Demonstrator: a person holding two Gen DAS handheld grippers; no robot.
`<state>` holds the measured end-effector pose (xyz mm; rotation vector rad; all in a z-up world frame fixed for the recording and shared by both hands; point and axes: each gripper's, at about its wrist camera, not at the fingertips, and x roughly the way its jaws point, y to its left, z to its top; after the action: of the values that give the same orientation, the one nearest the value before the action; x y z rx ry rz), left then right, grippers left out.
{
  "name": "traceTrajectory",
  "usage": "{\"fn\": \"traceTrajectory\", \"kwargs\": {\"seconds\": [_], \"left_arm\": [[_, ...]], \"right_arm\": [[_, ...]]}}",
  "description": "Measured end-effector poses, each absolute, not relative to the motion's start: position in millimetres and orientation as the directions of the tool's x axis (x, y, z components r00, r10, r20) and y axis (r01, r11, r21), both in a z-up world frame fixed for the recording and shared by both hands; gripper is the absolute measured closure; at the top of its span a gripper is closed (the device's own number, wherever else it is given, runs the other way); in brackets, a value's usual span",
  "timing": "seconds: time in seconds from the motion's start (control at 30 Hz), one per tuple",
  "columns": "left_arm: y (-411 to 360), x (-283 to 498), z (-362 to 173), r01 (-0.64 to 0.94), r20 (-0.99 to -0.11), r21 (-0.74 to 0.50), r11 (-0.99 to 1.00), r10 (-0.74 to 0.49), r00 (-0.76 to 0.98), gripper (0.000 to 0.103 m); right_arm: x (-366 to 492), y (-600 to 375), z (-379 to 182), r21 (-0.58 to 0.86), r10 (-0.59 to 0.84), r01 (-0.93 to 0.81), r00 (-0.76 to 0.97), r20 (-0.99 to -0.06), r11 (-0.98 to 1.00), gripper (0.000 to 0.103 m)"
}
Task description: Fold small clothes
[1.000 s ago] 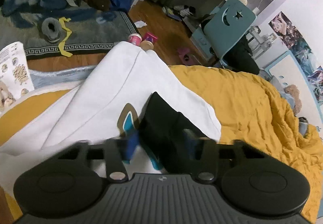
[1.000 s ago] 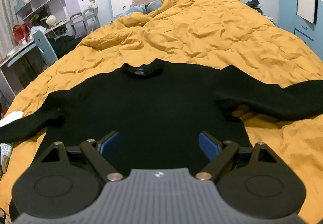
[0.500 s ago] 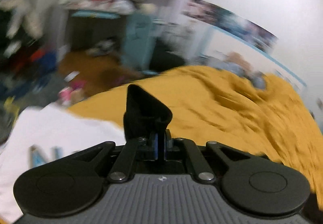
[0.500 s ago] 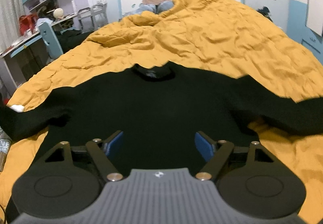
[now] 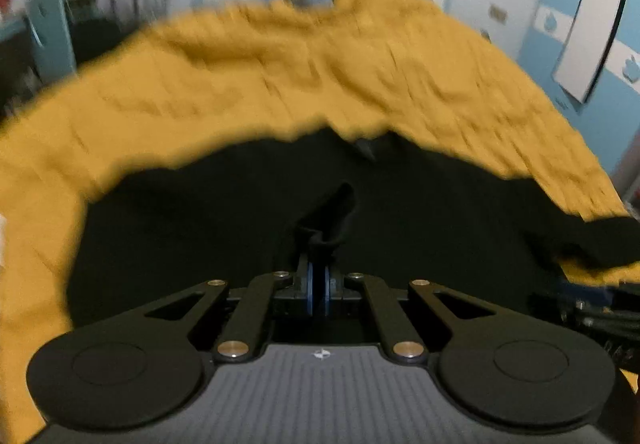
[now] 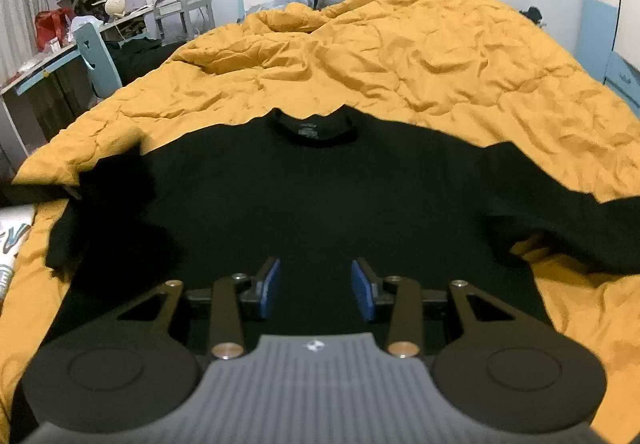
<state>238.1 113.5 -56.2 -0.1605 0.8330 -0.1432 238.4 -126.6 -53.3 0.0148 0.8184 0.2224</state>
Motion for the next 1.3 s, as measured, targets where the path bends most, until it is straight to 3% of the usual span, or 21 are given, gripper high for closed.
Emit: {"fn": "traceTrajectory", "kwargs": {"seconds": [0.1,0.17,0.3,0.33,0.4,0.47,0.67,1.07,1.13,1.23,1.27,1.3], "left_arm": [[103.0,245.6,-89.7,0.073,-0.769,-0.255,0.964,-0.248,0.589,0.094],[106.4,244.0,-100.9,0.078,-0.779,-0.291,0.954,-0.283,0.56,0.082],[122.8,225.4,-85.6,0.092,-0.75,-0.35,0.932,-0.338,0.568,0.045],[127.0,218.7,-77.1,0.097,-0.742,-0.34,0.935,-0.33,0.584,0.042],[137.2,207.2,-60.4,0.088,-0.727,-0.321,0.943,-0.305,0.615,0.042],[146.2,199.9,-47.3,0.07,-0.718,-0.306,0.949,-0.279,0.638,0.042],[196.9,197.8,-15.4,-0.061,-0.701,-0.206,0.977,-0.104,0.705,0.044],[249.1,197.1,-56.3,-0.178,-0.724,-0.242,0.954,-0.055,0.687,0.045],[252.2,197.7,-66.3,-0.192,-0.73,-0.257,0.947,-0.06,0.681,0.045],[258.9,192.0,-80.5,-0.221,-0.741,-0.276,0.935,-0.061,0.669,0.045],[260.9,189.8,-85.0,-0.226,-0.743,-0.281,0.933,-0.062,0.667,0.045],[260.9,188.2,-88.3,-0.232,-0.747,-0.281,0.931,-0.061,0.662,0.045]], "right_arm": [[231.5,-124.2,-55.6,0.11,0.219,-0.205,0.651,-0.727,0.973,0.067],[227.4,-122.3,-58.0,0.119,0.23,-0.213,0.639,-0.734,0.97,0.067],[223.1,-118.6,-59.3,0.156,0.269,-0.231,0.62,-0.737,0.96,0.064],[223.0,-117.6,-58.4,0.169,0.28,-0.233,0.617,-0.735,0.958,0.061],[224.3,-116.3,-56.5,0.211,0.313,-0.235,0.611,-0.727,0.949,0.049],[226.4,-113.0,-55.0,0.237,0.335,-0.238,0.605,-0.722,0.942,0.046],[239.6,-104.1,-55.9,0.344,0.423,-0.247,0.567,-0.707,0.906,0.046],[310.0,-81.3,-121.6,0.575,0.54,-0.049,0.415,-0.732,0.817,0.046],[317.9,-73.6,-139.5,0.594,0.554,-0.009,0.371,-0.745,0.804,0.051],[322.4,-54.6,-160.3,0.615,0.585,-0.009,0.32,-0.745,0.788,0.074],[322.5,-48.6,-162.4,0.62,0.594,-0.022,0.315,-0.74,0.785,0.092],[323.1,-43.6,-162.0,0.622,0.599,-0.037,0.317,-0.735,0.782,0.102]]}}
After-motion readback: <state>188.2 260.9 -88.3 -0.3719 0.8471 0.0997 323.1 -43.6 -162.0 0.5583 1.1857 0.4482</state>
